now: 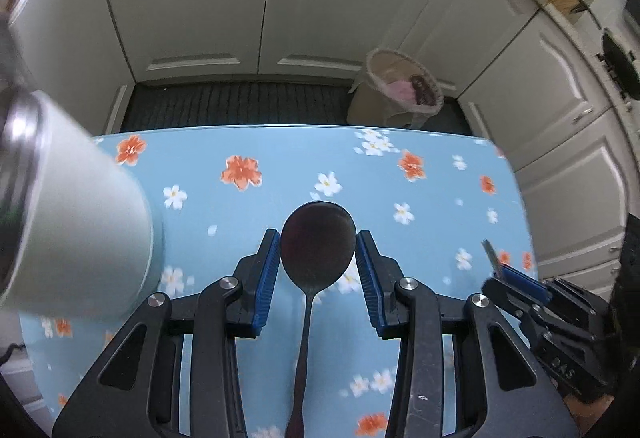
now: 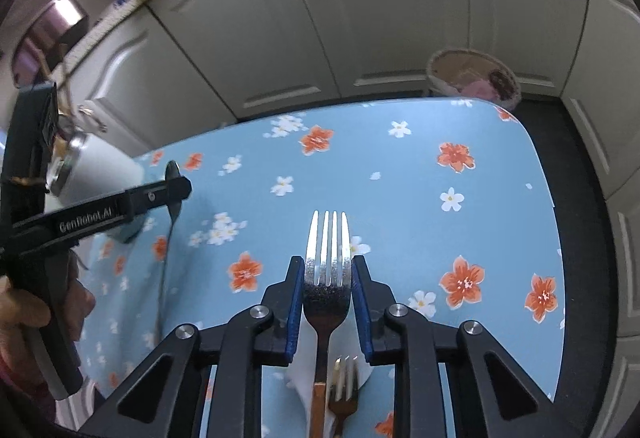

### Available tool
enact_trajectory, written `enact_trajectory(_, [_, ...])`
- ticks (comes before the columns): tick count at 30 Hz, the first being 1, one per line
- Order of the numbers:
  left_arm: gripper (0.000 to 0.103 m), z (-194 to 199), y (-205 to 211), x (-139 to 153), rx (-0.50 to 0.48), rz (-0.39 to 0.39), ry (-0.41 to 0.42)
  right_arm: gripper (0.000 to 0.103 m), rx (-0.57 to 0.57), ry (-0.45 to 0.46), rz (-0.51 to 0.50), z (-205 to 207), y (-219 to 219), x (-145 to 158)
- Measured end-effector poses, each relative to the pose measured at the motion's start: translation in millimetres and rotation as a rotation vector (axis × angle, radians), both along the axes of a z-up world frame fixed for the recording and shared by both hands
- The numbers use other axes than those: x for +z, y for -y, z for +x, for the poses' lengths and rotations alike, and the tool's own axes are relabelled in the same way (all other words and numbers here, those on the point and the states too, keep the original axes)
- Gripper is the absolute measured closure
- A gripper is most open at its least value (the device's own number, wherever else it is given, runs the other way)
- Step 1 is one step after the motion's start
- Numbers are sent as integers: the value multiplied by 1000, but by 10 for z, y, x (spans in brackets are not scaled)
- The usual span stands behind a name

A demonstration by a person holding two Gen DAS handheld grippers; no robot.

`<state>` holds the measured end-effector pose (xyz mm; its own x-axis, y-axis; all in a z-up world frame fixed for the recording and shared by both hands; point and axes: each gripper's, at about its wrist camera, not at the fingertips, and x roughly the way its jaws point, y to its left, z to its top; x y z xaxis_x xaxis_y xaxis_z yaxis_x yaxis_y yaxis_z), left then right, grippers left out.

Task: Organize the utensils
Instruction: 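Carry the silver spoon and silver fork over the jar and lower them in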

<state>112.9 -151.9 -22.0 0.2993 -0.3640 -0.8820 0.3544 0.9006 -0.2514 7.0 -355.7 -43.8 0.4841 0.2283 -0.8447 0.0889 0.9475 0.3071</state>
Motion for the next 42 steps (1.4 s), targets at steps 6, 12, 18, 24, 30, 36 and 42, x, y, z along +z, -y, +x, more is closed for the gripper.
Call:
enact_trajectory(6, [66,-253,-170,269,0,-48,32,82,53,69,17,-183,-155,305])
enact_trajectory(12, [66,-484,-369,534,9,-89,67,82,103,120,27,-314,-341,523])
enact_trajectory(18, [66,-679,-578,812,22,-110,116,82,163,174,2,-462,-608,762])
enact_trajectory(24, [66,-843,-774,967,40,-123,144,82,204,204,-26,-554,-823,915])
enact_trajectory(30, [66,-927,-914,1099,59,-138,163,82,233,238,-44,-585,-963,1099])
enact_trajectory(36, [66,-931,-1140,1355,90,-155,183,82,266,284,-65,-486,-1111,1386])
enact_trajectory(42, [66,-800,-1409,1785,145,-154,242,82,312,349,-83,-197,-1353,1803])
